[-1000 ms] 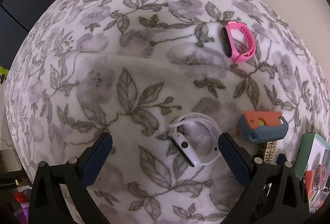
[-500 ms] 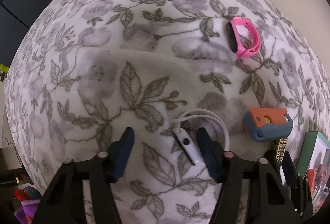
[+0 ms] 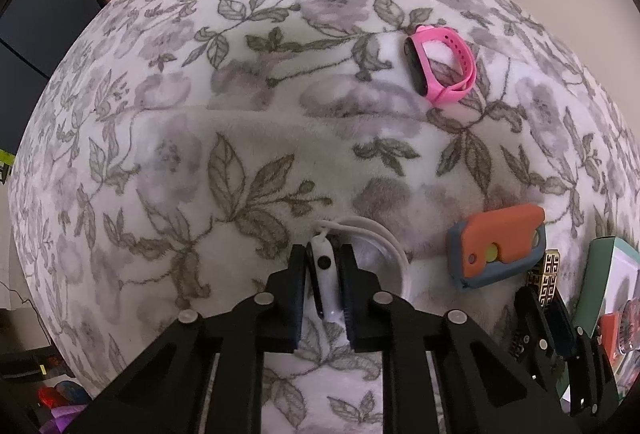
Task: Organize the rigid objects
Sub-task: 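Carry the lighter with the right tool into the tray while the left tool carries the watch there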
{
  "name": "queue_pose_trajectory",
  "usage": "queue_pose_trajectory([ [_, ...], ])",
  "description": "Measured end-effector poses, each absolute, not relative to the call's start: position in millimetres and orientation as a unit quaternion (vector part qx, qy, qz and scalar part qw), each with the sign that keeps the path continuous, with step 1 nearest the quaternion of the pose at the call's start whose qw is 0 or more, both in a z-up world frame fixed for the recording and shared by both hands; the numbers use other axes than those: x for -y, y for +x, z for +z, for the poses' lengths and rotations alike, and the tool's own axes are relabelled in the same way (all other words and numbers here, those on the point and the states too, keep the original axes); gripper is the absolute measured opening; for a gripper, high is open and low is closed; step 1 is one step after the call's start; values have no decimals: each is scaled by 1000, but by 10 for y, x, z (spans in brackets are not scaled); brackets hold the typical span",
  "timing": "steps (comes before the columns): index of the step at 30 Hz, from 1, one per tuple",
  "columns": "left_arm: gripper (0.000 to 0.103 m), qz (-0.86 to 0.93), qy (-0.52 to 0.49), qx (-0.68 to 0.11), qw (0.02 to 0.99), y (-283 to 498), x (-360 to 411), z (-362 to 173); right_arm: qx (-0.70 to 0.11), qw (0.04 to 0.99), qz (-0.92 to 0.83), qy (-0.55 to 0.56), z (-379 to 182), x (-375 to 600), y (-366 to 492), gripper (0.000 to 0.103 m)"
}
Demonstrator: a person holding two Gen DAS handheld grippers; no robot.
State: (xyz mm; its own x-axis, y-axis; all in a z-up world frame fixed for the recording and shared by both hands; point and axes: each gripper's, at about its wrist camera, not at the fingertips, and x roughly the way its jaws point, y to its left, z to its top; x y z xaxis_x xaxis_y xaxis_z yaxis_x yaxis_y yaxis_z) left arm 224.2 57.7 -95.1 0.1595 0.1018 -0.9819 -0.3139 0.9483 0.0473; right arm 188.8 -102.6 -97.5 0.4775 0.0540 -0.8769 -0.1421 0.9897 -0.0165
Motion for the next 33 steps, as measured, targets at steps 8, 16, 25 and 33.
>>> queue_pose_trajectory([
  [8, 14, 139, -112, -613, 769, 2230, -664, -763, -507, 860, 55, -33, -902, 1092, 1883, 22],
  [16, 14, 120, -133, -572, 801, 2217, -628, -316, -482, 874, 53, -16, -597, 1230, 1852, 22],
  [25, 14, 56, -131, -535, 833, 2117, -387, 81, -472, 881, 37, 7, -359, 1548, 1851, 22],
  [33, 14, 1, -114, -528, 841, 2084, 79, 200, -481, 875, -2, 52, -236, 2095, 1841, 22],
])
